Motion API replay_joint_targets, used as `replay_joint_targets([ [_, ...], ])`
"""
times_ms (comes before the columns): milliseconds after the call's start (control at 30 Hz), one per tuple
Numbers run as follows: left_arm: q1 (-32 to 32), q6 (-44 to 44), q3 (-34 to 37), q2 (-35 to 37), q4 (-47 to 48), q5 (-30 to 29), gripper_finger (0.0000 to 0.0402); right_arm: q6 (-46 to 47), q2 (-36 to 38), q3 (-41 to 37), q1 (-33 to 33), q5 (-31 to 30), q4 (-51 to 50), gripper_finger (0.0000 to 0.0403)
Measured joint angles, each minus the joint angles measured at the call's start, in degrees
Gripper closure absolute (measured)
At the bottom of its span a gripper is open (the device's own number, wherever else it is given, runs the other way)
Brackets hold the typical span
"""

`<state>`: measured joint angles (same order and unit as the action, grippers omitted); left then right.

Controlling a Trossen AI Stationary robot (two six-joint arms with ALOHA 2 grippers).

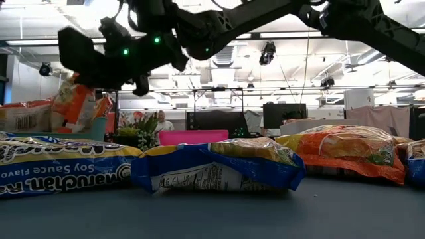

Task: Sort Maruchan noodles
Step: Put the orange noodle pack into the green bin

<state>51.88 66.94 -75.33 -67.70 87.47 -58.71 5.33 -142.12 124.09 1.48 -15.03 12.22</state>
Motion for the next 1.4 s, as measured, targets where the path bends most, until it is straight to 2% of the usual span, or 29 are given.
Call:
replay_joint_targets([
  [333,0.0,0.8,0.0,-0.3,-1.4,-0.9,0.0402,-1.3,-1.2,-0.1,0.0,0.0,0.0,0.0384],
  [700,0.0,1.3,0.2,-1.8,-1.5,-3.9,0.0402,-2.2,-0.7,0.3,-0.3,0.0,-0.9,0.0266],
  [967,0.0,1.6,2.4,-4.2,-1.4,-1.7,0.0402,-8.9,7.5,0.3,-0.4,0.3,-19.9,0.0226],
  [1100,-1.2,5.1,5.0,-3.6,-1.4,-1.7,0.0402,-10.0,12.1,-0.4,-0.3,4.4,-30.4,0.0223],
  [1233,-2.0,9.1,7.0,-2.3,-1.6,0.1,0.0402,-10.4,17.7,-6.4,-0.2,6.6,-34.6,0.0228],
  [1400,-2.2,8.3,10.3,-2.3,-7.6,1.0,0.0402,-9.4,27.3,-22.0,1.3,6.5,-28.9,0.0238],
])
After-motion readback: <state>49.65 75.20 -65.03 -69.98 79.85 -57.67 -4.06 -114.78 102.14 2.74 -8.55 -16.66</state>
